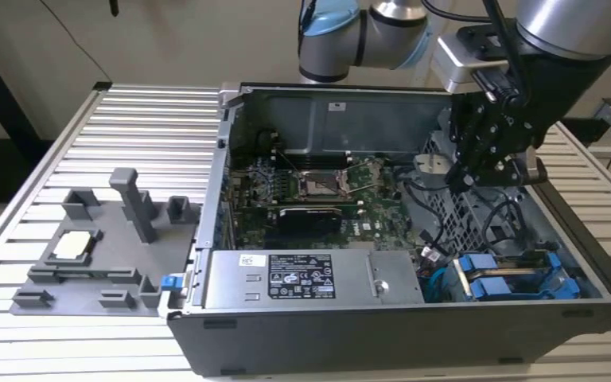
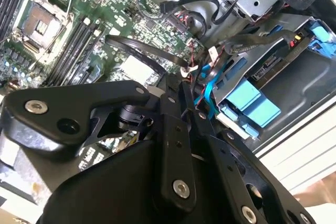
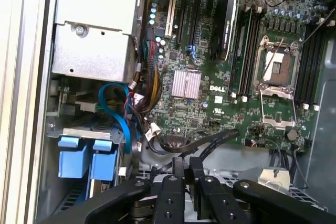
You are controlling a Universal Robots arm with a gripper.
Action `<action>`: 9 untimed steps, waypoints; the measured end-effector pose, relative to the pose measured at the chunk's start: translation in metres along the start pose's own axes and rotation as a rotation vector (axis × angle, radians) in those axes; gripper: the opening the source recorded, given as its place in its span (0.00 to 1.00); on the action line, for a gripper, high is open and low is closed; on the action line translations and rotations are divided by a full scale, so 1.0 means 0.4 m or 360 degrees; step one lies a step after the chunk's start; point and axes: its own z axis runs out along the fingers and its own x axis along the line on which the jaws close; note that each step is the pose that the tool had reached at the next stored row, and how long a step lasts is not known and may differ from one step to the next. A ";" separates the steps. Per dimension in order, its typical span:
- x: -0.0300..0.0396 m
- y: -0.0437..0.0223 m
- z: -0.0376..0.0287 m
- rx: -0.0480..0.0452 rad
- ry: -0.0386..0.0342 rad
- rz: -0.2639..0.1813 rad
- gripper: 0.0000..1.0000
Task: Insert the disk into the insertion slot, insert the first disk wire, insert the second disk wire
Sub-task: 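Insert the first disk wire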
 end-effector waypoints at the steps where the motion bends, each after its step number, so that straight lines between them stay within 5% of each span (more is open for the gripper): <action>1: 0.000 0.000 0.000 0.0000 0.0000 0.0000 0.16; 9: 0.000 0.001 0.000 0.0000 0.0000 0.0000 0.16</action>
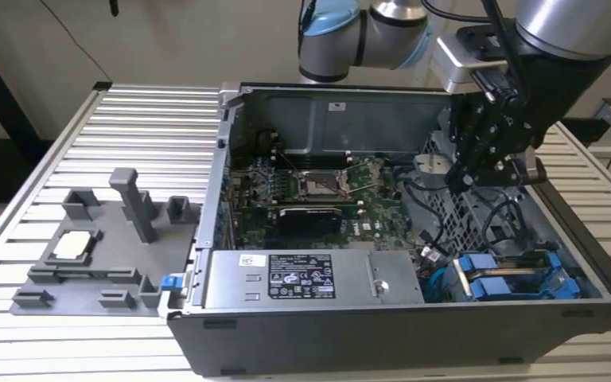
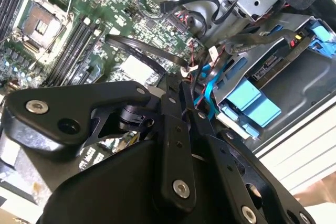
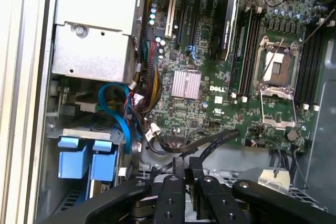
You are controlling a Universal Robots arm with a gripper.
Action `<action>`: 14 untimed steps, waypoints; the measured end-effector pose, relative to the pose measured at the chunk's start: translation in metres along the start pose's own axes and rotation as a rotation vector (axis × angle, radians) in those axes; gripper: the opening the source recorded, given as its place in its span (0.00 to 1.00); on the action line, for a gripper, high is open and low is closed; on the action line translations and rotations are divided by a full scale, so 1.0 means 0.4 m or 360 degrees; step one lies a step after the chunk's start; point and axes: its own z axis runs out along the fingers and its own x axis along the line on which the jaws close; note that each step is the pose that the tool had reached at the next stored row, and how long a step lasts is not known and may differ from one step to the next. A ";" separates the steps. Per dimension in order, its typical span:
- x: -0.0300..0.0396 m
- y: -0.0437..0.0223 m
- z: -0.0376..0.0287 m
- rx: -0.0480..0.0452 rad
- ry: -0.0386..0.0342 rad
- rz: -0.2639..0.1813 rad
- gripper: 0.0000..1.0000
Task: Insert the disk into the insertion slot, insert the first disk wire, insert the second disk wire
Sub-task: 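Insert the first disk wire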
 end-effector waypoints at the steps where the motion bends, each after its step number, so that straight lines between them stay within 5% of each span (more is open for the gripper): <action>1: 0.000 0.000 0.000 0.0000 0.0000 0.0000 0.16; 6: 0.010 -0.009 -0.001 -0.0003 0.0004 0.0000 0.16; 14: 0.059 -0.030 -0.007 -0.0009 0.0008 0.0001 0.16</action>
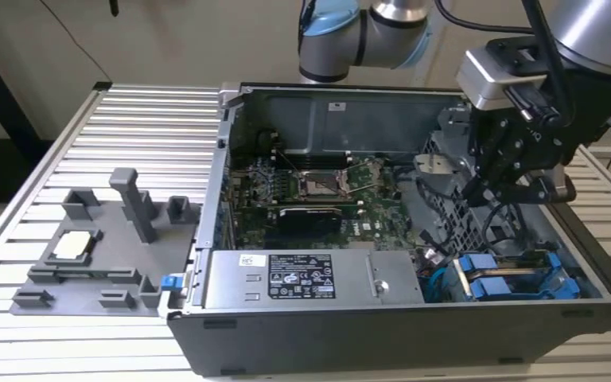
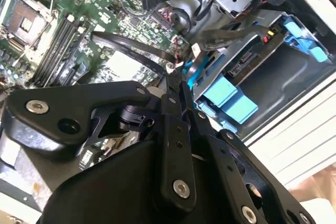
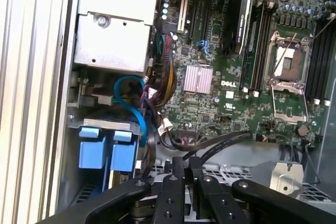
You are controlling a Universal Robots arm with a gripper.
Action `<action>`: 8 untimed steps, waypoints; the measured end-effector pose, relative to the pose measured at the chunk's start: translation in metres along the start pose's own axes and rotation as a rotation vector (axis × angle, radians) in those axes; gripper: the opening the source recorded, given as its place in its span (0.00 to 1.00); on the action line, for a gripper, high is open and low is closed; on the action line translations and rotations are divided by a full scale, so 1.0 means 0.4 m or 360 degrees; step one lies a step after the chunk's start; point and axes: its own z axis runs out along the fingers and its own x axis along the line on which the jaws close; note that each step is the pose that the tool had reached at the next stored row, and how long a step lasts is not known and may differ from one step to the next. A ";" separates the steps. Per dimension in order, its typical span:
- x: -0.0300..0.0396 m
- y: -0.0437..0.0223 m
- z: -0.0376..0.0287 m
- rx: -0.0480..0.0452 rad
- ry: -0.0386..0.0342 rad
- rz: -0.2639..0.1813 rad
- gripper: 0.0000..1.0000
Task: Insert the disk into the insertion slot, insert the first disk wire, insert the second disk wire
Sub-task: 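Insert the first disk wire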
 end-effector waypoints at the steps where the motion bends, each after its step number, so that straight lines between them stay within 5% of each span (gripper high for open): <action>1: 0.007 -0.002 -0.001 -0.0001 0.0000 0.0000 0.16; 8: 0.061 -0.019 -0.007 -0.0004 0.0000 0.0001 0.16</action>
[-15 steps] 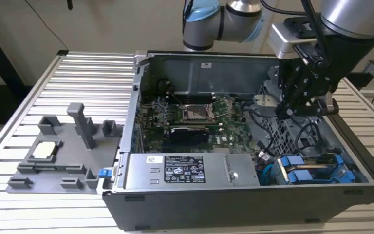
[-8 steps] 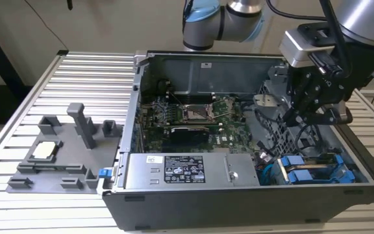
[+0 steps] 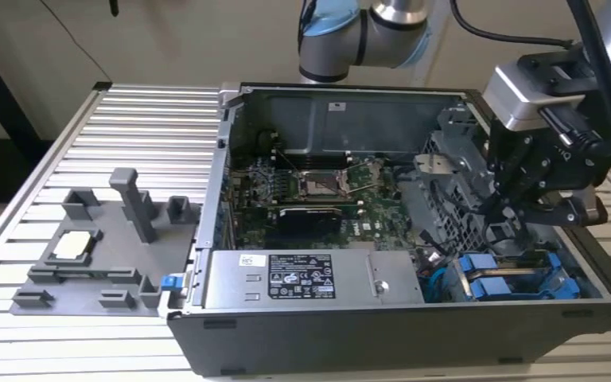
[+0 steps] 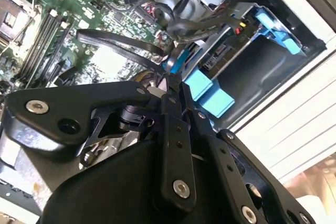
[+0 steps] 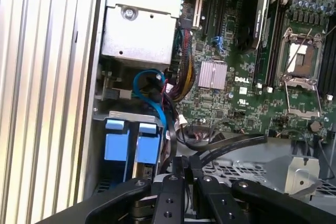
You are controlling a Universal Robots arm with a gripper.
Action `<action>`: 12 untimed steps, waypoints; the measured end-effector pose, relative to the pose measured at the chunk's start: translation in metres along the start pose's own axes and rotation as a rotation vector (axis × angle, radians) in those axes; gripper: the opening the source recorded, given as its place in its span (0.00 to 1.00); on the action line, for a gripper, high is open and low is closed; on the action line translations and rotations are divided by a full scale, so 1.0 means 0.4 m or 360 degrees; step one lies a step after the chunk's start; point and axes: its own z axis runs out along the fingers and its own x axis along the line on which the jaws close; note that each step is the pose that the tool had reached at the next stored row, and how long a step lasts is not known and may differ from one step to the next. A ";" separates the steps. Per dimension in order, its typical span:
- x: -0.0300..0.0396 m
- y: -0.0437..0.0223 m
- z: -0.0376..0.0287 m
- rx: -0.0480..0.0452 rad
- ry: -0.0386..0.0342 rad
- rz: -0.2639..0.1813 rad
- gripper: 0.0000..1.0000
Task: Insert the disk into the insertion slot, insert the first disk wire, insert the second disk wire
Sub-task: 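Insert the first disk wire, then insert the second disk wire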
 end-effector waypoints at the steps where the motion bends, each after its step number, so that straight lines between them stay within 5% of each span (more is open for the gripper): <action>1: 0.007 -0.002 -0.001 0.0000 0.0000 0.0000 0.16; 12: 0.054 -0.025 -0.001 -0.0001 0.0000 0.0002 0.16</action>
